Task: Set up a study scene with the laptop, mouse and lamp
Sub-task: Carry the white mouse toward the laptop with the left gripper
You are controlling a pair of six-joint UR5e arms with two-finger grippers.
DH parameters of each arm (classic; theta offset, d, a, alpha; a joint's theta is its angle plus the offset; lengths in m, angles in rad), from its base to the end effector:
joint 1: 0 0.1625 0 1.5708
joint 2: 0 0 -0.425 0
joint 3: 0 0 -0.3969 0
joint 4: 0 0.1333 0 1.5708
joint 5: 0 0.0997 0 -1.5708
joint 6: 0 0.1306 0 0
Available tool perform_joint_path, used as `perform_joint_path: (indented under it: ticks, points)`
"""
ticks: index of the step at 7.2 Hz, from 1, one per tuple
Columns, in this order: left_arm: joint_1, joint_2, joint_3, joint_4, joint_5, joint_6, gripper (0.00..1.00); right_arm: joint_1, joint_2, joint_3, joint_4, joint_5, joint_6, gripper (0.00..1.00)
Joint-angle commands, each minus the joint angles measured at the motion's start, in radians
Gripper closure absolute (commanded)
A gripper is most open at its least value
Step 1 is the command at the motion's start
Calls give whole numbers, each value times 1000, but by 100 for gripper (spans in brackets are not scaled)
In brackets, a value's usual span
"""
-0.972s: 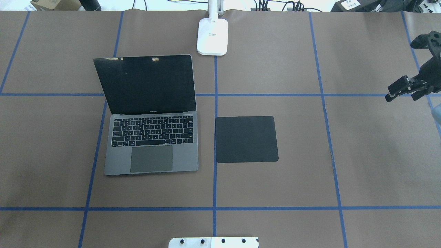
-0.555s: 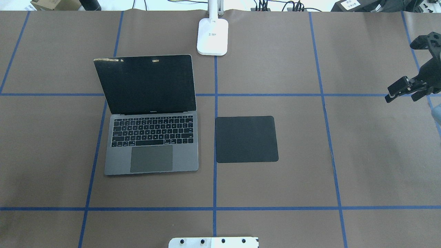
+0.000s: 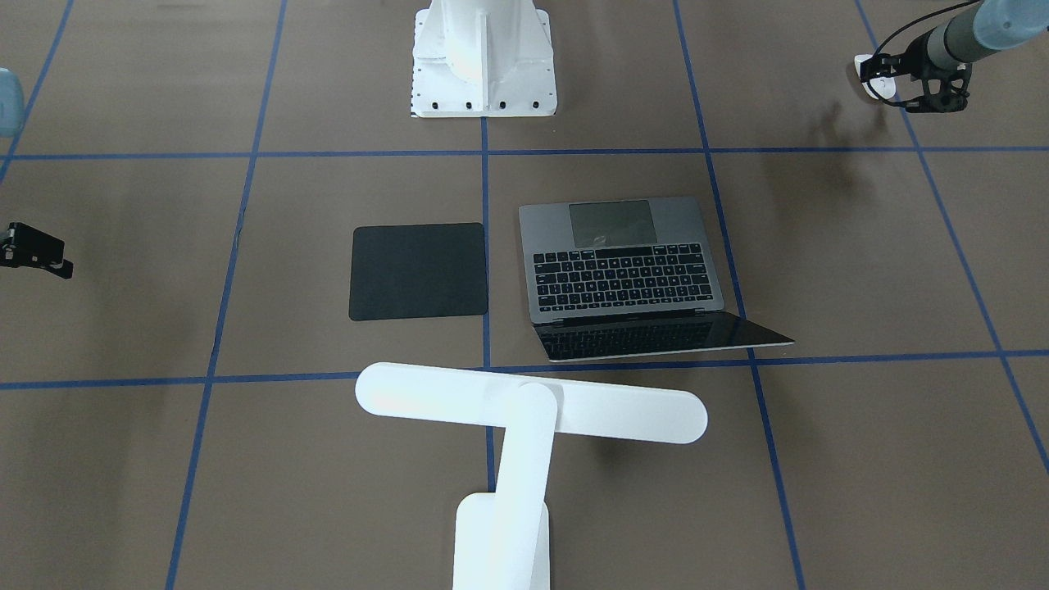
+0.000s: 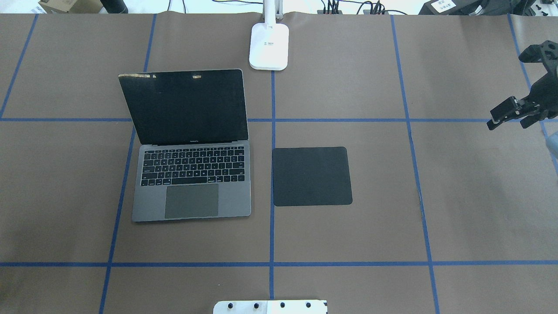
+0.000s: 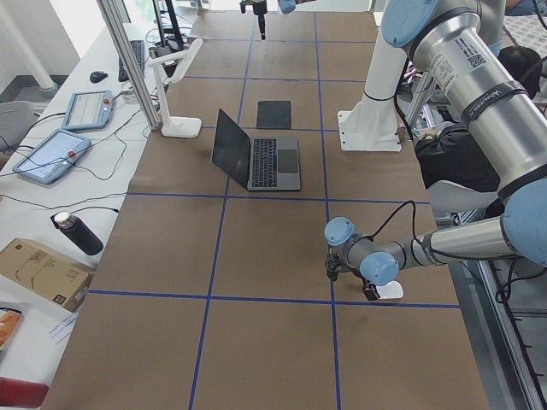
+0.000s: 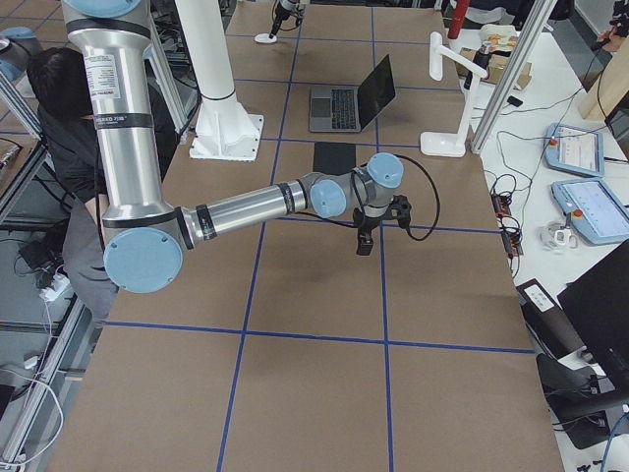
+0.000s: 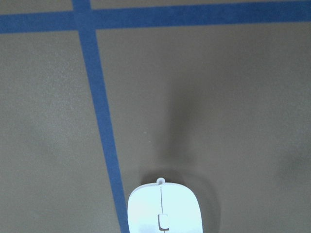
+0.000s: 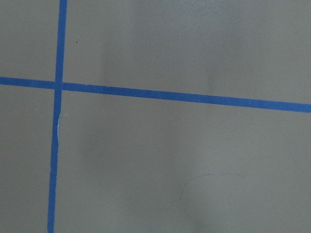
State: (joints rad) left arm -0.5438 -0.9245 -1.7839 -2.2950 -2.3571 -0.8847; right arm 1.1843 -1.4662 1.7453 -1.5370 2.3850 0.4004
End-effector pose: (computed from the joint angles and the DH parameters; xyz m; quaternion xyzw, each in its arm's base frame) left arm 0.1725 -0.1520 0.7282 -0.2323 0.3281 0.1204 0.9077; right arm -0.1712 -0.5224 0.5304 -0.0178 -0.4161 -0.0554 0.9075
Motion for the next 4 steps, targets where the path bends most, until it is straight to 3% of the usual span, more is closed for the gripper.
perform_joint_path:
  ticks: [1, 4]
  points:
    - [21, -14, 23, 0, -13, 0, 0, 0, 0, -1, 0, -3, 0, 1]
    - [42, -53, 72, -1, -13, 0, 0, 0, 0, 3, 2, -1, 0, 1]
